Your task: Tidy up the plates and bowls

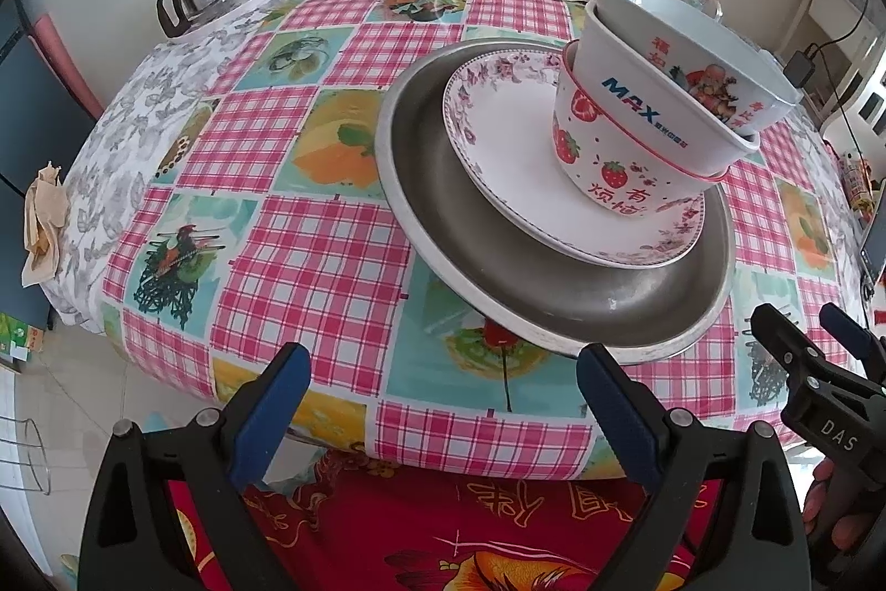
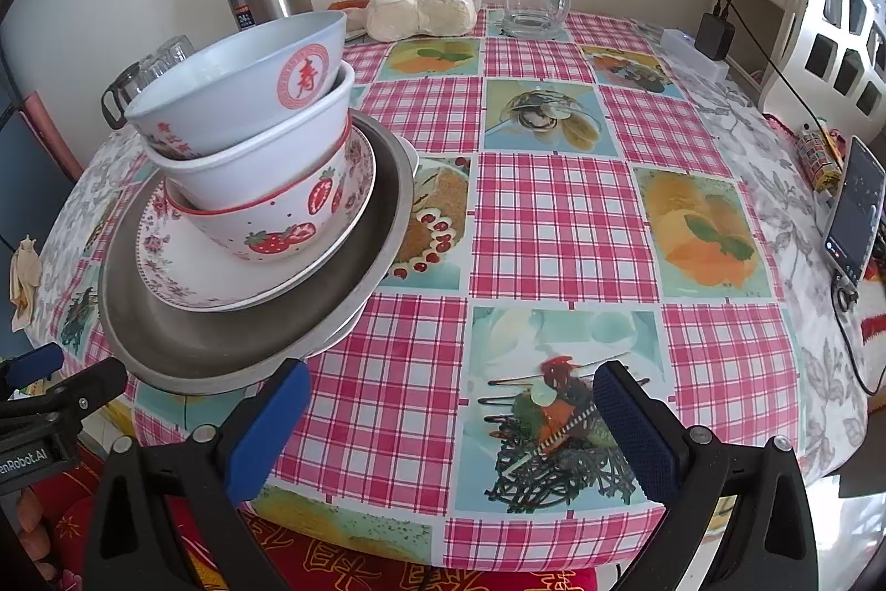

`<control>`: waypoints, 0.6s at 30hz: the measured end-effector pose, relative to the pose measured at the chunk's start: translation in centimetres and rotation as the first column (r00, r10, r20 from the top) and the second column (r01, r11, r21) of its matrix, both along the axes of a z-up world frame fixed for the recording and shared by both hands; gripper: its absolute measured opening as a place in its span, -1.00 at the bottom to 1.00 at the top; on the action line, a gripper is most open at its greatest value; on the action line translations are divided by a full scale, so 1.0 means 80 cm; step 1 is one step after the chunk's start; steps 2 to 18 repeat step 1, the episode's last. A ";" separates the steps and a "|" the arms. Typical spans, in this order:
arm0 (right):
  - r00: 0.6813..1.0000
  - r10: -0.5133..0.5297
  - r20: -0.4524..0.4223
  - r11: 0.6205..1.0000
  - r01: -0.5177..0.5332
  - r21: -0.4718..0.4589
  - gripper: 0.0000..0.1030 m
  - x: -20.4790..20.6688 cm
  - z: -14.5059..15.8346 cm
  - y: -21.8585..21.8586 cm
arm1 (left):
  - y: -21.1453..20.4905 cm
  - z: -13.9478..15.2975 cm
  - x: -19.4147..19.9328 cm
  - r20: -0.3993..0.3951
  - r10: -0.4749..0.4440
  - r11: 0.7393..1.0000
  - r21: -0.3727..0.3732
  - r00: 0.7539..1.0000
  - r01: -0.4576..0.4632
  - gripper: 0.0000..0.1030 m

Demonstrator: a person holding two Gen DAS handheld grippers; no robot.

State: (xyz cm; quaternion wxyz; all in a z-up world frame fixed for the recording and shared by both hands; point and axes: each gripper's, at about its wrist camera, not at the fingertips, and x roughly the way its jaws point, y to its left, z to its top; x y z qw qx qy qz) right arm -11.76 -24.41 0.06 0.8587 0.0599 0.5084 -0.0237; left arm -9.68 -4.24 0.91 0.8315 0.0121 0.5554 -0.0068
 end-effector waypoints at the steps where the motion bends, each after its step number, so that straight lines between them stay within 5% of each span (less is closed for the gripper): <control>1: 1.000 0.001 -0.001 1.000 -0.001 0.000 1.00 0.000 0.000 0.000 | 0.000 0.000 0.000 0.000 -0.001 1.000 0.001 1.000 0.001 0.88; 18: 1.000 0.001 -0.001 1.000 -0.001 0.000 1.00 0.000 0.000 0.000 | 0.000 0.000 0.000 0.000 -0.001 1.000 0.001 1.000 0.001 0.88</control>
